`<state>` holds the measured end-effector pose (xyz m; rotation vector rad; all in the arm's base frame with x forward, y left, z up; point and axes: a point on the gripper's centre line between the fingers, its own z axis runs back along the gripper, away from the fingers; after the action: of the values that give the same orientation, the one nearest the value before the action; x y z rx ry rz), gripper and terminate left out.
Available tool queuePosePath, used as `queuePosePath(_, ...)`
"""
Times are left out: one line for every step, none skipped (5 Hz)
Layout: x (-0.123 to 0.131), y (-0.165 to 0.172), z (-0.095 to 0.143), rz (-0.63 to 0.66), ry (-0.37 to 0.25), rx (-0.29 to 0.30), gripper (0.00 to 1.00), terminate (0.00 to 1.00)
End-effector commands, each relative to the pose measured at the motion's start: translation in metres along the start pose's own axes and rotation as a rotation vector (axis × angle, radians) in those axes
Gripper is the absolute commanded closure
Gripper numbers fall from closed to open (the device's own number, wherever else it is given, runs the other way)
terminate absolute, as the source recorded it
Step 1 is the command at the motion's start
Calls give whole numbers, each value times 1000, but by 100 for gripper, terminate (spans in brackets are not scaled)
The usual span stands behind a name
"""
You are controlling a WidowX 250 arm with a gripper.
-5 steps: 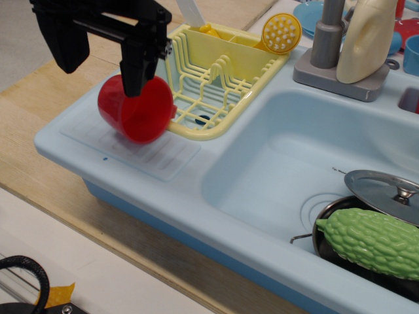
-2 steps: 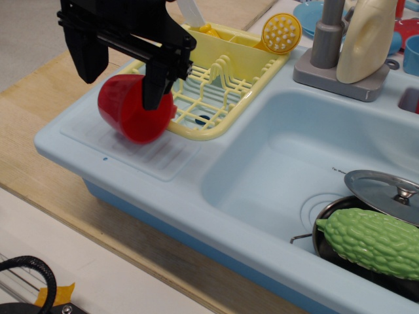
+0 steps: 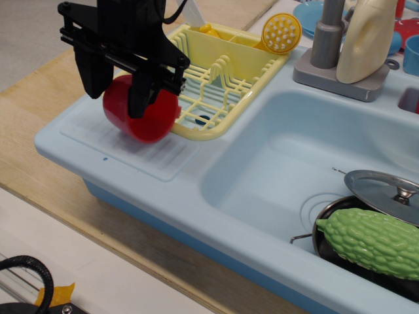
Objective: Flip cup upright
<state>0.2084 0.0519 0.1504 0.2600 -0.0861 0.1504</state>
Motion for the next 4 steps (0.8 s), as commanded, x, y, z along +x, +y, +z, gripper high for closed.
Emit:
queuePosePath(3, 1, 1, 4, -4, 2, 100, 0)
queuePosePath(-2, 7, 10, 33, -18, 2, 100, 0)
queuePosePath(-3, 9, 15, 44, -12, 8, 100, 0)
queuePosePath(3, 14, 11, 37, 75, 21, 100, 0)
